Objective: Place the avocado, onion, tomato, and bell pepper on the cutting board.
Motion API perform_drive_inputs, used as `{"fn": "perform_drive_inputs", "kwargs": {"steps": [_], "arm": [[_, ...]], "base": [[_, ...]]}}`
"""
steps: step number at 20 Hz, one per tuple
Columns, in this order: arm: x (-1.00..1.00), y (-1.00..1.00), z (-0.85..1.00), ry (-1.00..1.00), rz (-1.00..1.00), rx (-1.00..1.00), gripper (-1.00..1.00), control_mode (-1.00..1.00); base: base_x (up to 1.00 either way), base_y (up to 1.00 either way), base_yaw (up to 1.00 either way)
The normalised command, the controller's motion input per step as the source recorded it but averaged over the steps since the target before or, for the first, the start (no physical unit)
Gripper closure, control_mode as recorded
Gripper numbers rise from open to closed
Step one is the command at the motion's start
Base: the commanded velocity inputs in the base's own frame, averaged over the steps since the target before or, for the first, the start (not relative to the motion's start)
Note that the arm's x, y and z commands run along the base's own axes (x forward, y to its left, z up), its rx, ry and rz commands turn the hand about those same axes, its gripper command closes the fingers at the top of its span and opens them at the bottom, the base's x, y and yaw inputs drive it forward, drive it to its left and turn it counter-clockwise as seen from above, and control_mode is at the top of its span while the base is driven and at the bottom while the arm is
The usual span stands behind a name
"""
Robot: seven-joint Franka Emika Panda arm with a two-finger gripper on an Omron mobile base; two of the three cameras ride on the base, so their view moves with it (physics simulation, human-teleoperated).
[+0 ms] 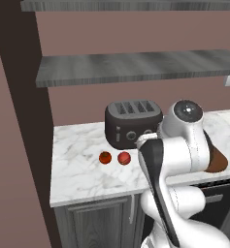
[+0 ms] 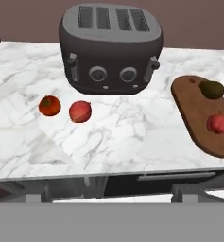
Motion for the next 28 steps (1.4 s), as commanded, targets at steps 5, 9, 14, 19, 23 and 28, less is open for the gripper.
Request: {"fn": "perform_drive_inputs", "kwargs": {"steps": [5, 9, 14, 19, 23, 28], "arm": [[0.0, 0.24, -0.09, 0.0, 0.14, 0.07, -1.0, -1.0], [0.0, 0.0, 0.0, -0.01, 0.05, 0.08, -1.0, -1.0], [0.14, 0.0, 0.0, -0.01, 0.0, 0.04, -1.0, -1.0], [0.35, 0.0, -0.03, 0.03, -0.01, 0.0, -1.0, -1.0], [0.29, 0.0, -0.21, 0.07, 0.0, 0.0, -1.0, -1.0], [0.23, 0.0, -0.32, 0.06, 0.0, 0.0, -1.0, -1.0]], "base": [[0.0, 0.0, 0.0], [0.0, 0.0, 0.0], [0.0, 0.0, 0.0], [0.0, 0.0, 0.0], [0.0, 0.0, 0.0], [0.0, 0.0, 0.0]]}}
